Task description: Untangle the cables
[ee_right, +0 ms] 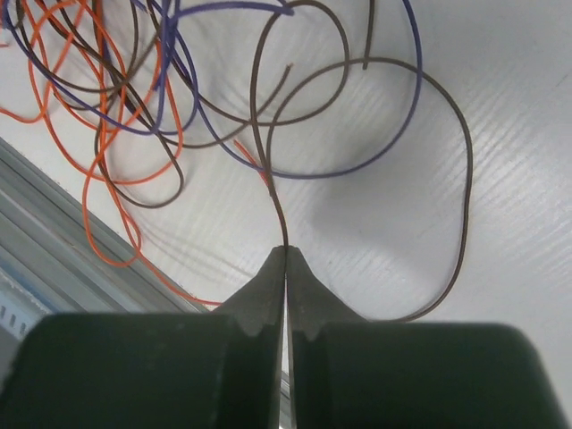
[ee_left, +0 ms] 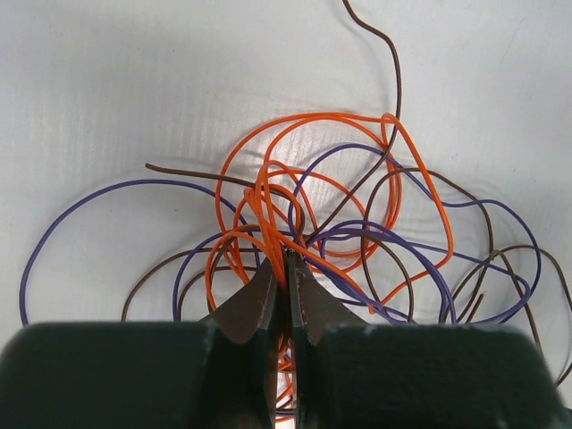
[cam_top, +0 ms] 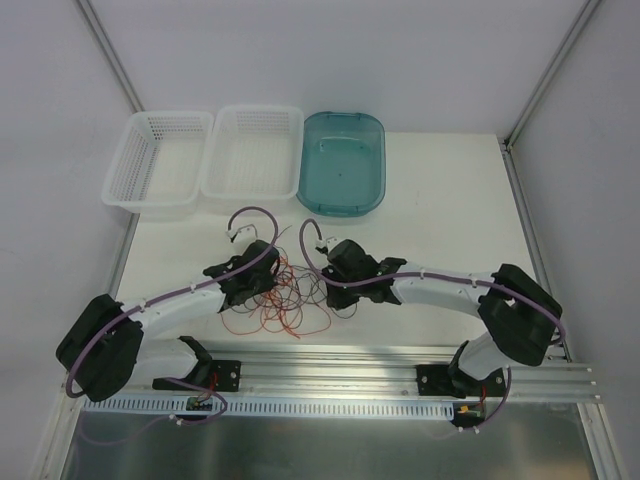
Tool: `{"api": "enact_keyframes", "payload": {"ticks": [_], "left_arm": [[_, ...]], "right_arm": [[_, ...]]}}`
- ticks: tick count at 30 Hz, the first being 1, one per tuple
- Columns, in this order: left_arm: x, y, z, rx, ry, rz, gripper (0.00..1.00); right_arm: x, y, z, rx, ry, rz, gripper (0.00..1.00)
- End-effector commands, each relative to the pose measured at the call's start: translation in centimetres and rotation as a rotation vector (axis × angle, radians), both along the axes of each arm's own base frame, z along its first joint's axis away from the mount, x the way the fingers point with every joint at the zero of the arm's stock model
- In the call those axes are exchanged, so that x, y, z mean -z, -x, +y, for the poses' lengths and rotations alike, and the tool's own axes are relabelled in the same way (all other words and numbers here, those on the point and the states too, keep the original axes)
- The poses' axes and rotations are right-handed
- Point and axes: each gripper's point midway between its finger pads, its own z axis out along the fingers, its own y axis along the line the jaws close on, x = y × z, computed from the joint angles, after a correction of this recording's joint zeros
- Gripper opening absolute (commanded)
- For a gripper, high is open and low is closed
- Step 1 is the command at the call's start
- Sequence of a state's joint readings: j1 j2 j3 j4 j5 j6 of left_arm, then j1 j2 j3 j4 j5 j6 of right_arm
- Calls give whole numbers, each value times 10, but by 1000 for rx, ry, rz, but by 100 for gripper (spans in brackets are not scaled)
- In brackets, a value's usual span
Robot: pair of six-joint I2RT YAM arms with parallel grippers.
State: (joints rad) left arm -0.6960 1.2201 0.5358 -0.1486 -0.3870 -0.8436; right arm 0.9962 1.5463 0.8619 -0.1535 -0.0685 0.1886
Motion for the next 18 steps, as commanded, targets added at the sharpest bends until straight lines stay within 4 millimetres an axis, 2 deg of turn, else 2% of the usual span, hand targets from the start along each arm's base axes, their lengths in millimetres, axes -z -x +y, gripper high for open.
{"api": "enact_keyframes", "payload": {"ticks": [1, 2, 5, 6, 8, 9, 11, 12, 14, 15, 16, 18], "left_arm": [[-2, -1, 12, -19, -26, -23, 0], [0, -1, 17, -34, -30, -21, 0], [4, 1, 27, -70, -32, -15, 0], [2, 0, 32, -92, -25, -20, 0], [1, -1, 37, -109, -22, -31, 0], [1, -1, 40, -119, -21, -32, 0], [-1, -2, 44, -130, -22, -41, 0], [-1, -2, 47, -138, -26, -43, 0], [1, -1, 50, -147, -28, -39, 0], [1, -1, 51, -149, -27, -38, 0], [3, -1, 53, -157, -31, -34, 0], [3, -1, 55, -165, -35, -33, 0]], "right_arm": [[-13, -6, -10, 17, -15, -49, 1], [-28, -18, -22, 72, -17, -116, 1], [-52, -40, -57, 197, 5, -212, 1], [-67, -41, -74, 241, -12, -245, 1], [-84, -61, -110, 383, -16, -306, 1], [-102, -62, -127, 445, -62, -351, 1], [-114, -73, -168, 590, -46, -409, 1], [-128, -70, -186, 645, -82, -456, 1], [-143, -73, -221, 777, -87, -523, 1], [-146, -71, -233, 814, -82, -542, 1], [-158, -68, -252, 888, -106, -584, 1], [-163, -64, -278, 991, -83, -630, 1]]}}
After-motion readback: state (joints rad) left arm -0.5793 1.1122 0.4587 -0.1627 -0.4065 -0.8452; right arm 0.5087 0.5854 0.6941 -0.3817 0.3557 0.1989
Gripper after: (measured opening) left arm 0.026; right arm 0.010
